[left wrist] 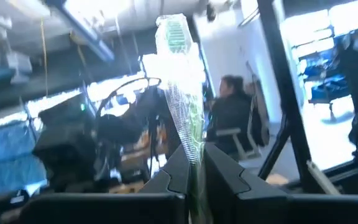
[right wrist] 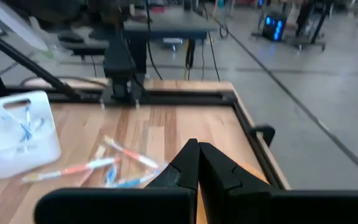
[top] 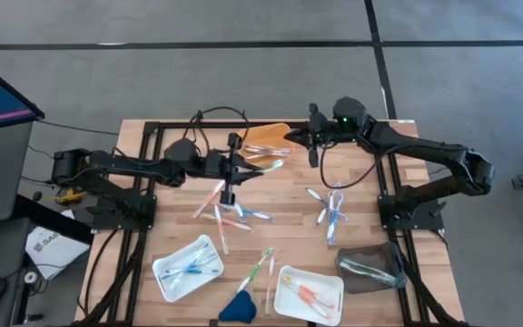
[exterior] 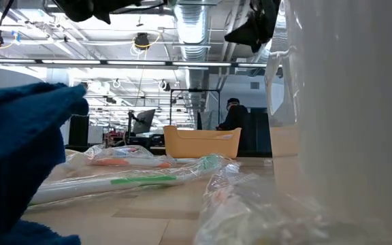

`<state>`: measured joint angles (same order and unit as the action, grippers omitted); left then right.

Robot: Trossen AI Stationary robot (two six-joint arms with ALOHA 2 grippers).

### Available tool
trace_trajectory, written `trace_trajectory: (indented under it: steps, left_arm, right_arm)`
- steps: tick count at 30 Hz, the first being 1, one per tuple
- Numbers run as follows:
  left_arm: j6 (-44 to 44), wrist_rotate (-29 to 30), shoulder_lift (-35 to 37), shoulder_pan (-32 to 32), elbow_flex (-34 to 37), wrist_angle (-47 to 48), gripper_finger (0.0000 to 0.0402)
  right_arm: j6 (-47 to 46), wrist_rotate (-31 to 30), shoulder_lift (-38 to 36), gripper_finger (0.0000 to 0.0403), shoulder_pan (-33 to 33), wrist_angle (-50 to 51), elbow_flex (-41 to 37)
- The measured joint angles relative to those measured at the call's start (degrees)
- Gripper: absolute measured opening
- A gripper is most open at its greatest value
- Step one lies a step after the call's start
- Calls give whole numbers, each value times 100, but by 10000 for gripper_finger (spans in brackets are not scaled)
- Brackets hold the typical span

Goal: Pick & Place Toothbrushes
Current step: Put the green toothbrush into the black bin

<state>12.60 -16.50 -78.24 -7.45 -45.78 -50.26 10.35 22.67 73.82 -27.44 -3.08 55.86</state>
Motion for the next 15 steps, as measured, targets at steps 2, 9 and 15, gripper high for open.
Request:
trace_trajectory:
  steps: [2,9,15]
  left_arm:
    - [0,-140,0,-50,0,-82,17]
    - [-25,-344,-2,-221,243,-356,17]
    - [-256,-695,240,-366,443,-394,17]
  right_arm:
    - [-93,5,0,0,86,-246,0]
    - [351,341,166,0,662,-1000,-8]
    - [850,1057,399,0,992,-1726,-5]
